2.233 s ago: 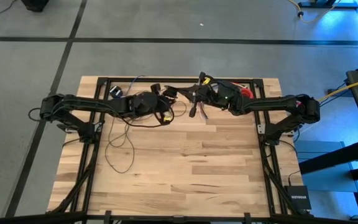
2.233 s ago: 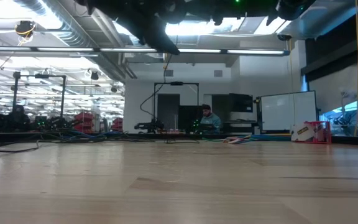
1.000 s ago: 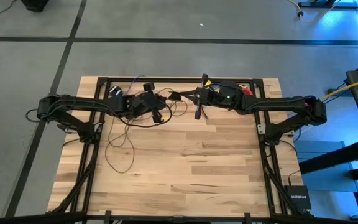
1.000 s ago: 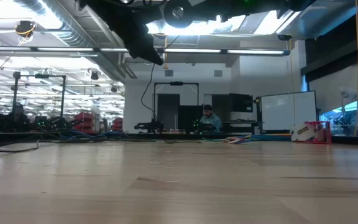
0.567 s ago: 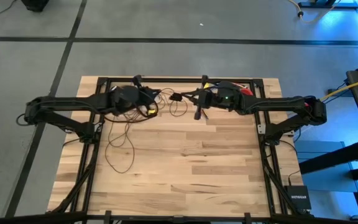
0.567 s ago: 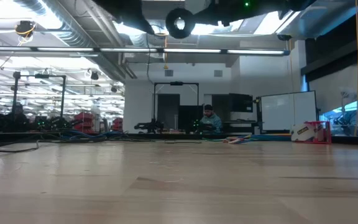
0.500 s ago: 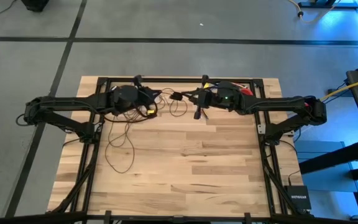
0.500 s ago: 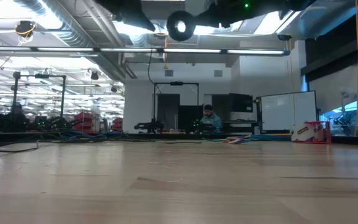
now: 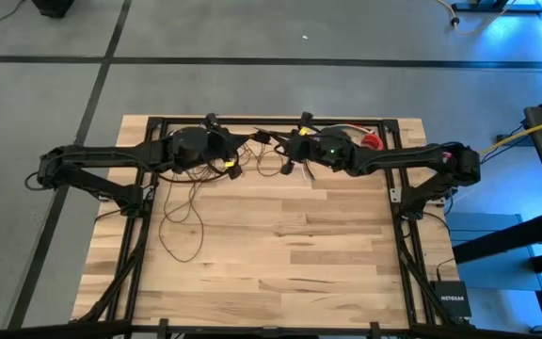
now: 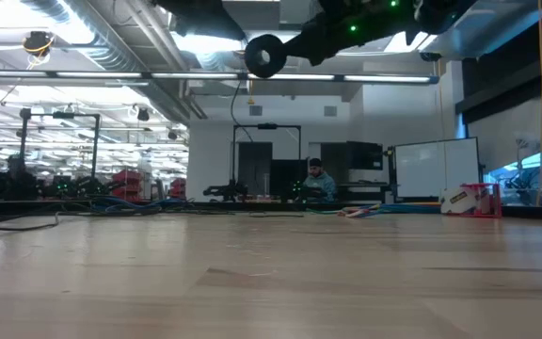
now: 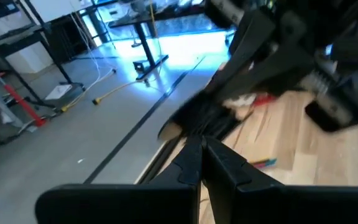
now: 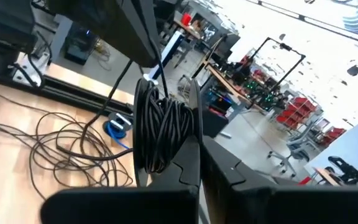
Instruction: Coiling cords
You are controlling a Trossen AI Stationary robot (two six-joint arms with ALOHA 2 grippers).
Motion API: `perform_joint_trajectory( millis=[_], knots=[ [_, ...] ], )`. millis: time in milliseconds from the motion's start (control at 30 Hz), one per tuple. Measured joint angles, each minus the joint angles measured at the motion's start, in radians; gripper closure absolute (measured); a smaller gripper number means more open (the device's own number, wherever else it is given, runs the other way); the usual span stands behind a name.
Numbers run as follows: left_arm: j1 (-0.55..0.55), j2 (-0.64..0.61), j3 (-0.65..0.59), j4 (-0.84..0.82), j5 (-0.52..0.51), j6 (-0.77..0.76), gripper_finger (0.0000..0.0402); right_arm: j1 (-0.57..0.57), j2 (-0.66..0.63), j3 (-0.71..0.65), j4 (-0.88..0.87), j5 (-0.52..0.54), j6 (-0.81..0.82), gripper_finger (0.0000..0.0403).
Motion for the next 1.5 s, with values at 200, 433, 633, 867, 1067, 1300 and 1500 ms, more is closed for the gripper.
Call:
perform_joint_trajectory(
  millis=[200, 433, 633, 867, 1067, 1300, 1500],
  knots=[
    [-0.001, 0.041, 0.0, 0.109, 0.055, -0.021, 0.0394, 0.001, 0.051, 0.019, 0.054, 0.017, 0.001, 0.0398],
    [-0.002, 0.129, 0.0, 0.229, 0.057, -0.027, 0.0394, 0.0, 0.086, 0.052, 0.043, 0.053, 0.052, 0.0398],
    [-0.002, 0.188, 0.002, 0.277, 0.056, -0.024, 0.0394, -0.001, 0.086, 0.055, 0.033, 0.096, 0.077, 0.0398],
    [-0.004, 0.204, 0.002, 0.291, 0.039, 0.111, 0.0394, -0.001, 0.087, 0.055, 0.036, 0.105, 0.118, 0.0398],
    [-0.025, 0.168, 0.002, 0.294, -0.036, 0.24, 0.0394, 0.001, 0.085, 0.059, 0.061, 0.117, 0.154, 0.0398],
    [-0.057, 0.161, 0.002, 0.33, -0.048, 0.222, 0.0394, 0.0, 0.083, 0.094, 0.035, 0.071, 0.259, 0.0398],
    [-0.068, 0.165, 0.002, 0.263, -0.039, 0.197, 0.0387, 0.001, 0.082, 0.097, 0.031, 0.073, 0.268, 0.0398]
  ],
)
